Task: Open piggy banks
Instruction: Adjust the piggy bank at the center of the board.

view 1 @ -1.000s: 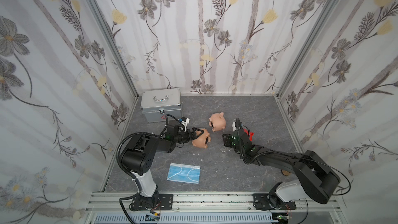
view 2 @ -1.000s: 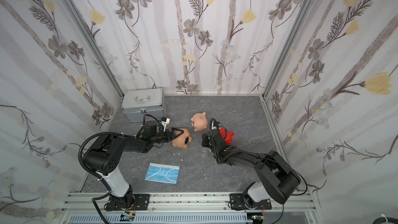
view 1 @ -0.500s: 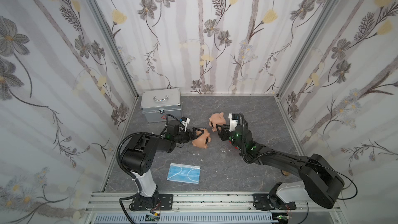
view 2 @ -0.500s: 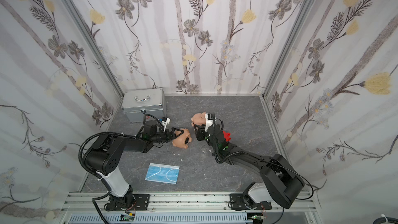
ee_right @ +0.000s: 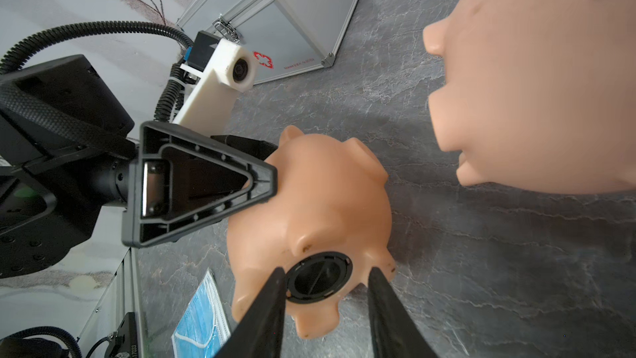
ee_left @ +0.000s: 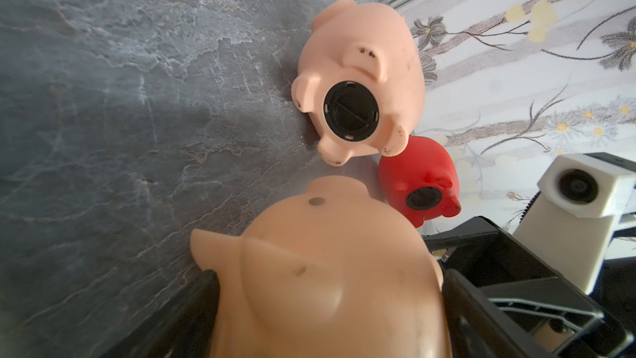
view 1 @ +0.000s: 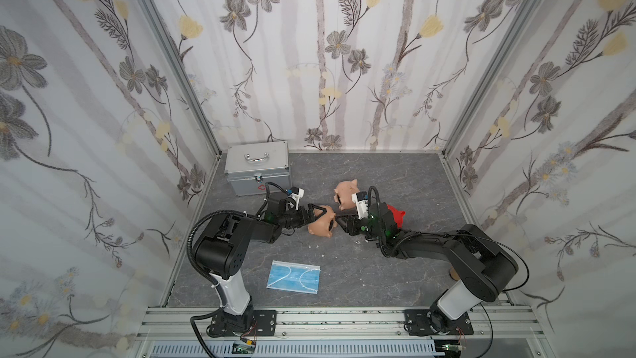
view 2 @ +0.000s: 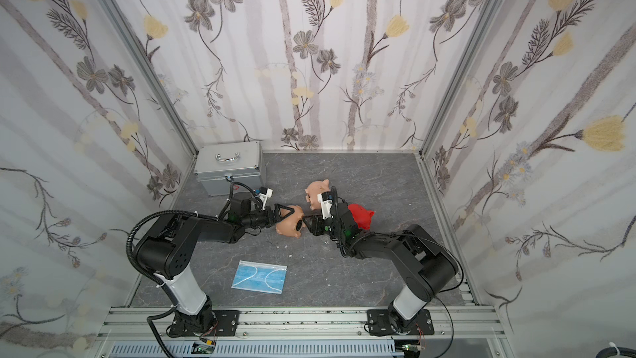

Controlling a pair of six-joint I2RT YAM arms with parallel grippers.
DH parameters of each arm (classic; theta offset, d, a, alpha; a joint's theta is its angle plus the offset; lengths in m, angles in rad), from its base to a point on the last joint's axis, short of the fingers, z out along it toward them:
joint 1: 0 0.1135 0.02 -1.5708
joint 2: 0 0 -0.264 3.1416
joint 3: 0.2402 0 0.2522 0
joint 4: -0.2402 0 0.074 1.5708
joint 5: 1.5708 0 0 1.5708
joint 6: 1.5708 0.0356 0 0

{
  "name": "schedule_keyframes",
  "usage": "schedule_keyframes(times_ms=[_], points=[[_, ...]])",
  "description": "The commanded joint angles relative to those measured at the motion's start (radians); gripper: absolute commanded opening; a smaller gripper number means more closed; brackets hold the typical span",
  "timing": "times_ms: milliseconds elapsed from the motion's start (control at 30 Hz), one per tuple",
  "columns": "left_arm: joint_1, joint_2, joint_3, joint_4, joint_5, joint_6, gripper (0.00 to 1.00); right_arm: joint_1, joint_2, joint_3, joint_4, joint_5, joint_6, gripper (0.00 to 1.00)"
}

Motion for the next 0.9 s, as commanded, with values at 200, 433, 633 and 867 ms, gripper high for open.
schedule_keyframes(times_ms=[200, 433, 633, 867], points=[[-0.003, 0.016, -0.002, -0.133, -0.016, 0.011, 1.00, -0.103, 0.043, -0.044, 0.082, -0.012, -0.006, 0.41], [-0.003, 0.015, 0.000, -0.135, -0.014, 0.013, 1.00, -0.237, 0.027, -0.102, 0.082, 0.015, 0.011, 0.41], [-0.003, 0.015, 0.001, -0.137, -0.014, 0.012, 1.00, -0.226, -0.019, -0.117, 0.078, -0.011, 0.011, 0.42], [-0.003, 0.018, 0.002, -0.144, -0.019, 0.015, 1.00, -0.078, 0.014, -0.094, 0.221, -0.120, 0.061, 0.38]])
